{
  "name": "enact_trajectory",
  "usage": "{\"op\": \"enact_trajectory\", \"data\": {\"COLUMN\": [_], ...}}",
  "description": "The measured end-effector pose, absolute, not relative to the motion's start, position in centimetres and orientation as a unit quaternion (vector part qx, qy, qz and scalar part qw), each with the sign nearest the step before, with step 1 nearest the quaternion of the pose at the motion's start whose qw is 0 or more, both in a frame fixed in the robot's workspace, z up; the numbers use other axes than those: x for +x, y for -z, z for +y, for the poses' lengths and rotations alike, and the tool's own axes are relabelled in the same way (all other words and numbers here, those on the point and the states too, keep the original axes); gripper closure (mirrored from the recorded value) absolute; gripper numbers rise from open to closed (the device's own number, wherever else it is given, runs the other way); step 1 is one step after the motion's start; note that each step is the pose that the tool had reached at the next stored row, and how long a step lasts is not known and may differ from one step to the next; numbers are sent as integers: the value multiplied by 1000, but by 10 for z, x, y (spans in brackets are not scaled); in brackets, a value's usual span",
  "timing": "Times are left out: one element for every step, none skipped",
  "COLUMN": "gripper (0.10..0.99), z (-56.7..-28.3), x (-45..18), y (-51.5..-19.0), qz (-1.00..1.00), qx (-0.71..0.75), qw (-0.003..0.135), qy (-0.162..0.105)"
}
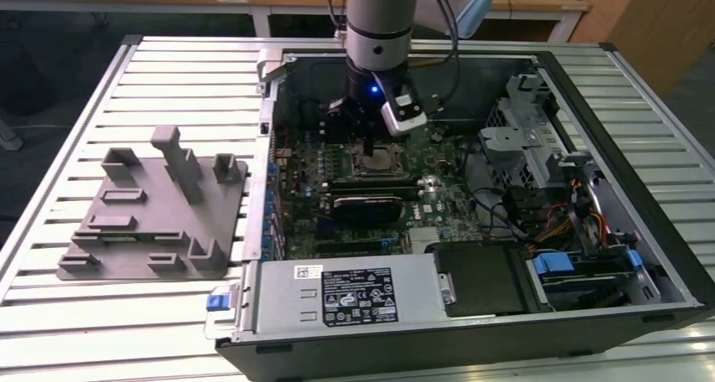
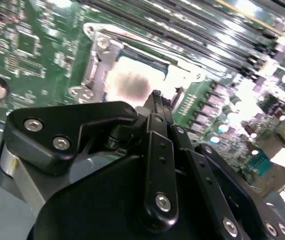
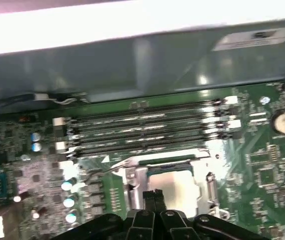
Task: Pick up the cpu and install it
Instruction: 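Close the cpu cover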
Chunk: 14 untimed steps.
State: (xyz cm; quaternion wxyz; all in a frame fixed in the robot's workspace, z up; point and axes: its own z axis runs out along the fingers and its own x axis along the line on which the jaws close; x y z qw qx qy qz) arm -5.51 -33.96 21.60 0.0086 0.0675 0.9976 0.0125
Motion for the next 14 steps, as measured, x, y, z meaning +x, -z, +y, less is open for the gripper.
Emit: {"op": "enact_trajectory", "data": {"gripper": [980, 980, 980, 980, 980, 980, 980, 980, 980, 980, 980, 980, 980, 980], "z": [-340, -340, -340, -340, -340, -340, -340, -340, -340, -340, -340, -340, -340, -340], "x": [-52, -48, -45, -43, -42, -42, -42, -42, -42, -42, -42, -42, -42, -42], "y": [-216, -216, -216, -216, -216, -216, -217, -219, -221, -224, -227, -229, -232, -235], "qz": [998, 998, 998, 998, 998, 998, 998, 998, 998, 998, 998, 998, 998, 998], "qx": [67, 67, 68, 67, 67, 67, 67, 67, 67, 67, 67, 67, 67, 67], "qw": [8, 8, 8, 8, 8, 8, 8, 8, 8, 8, 8, 9, 9, 9], "qy": [-12, -12, -12, -12, -12, -13, -12, -12, -12, -13, -12, -13, -13, -12]}}
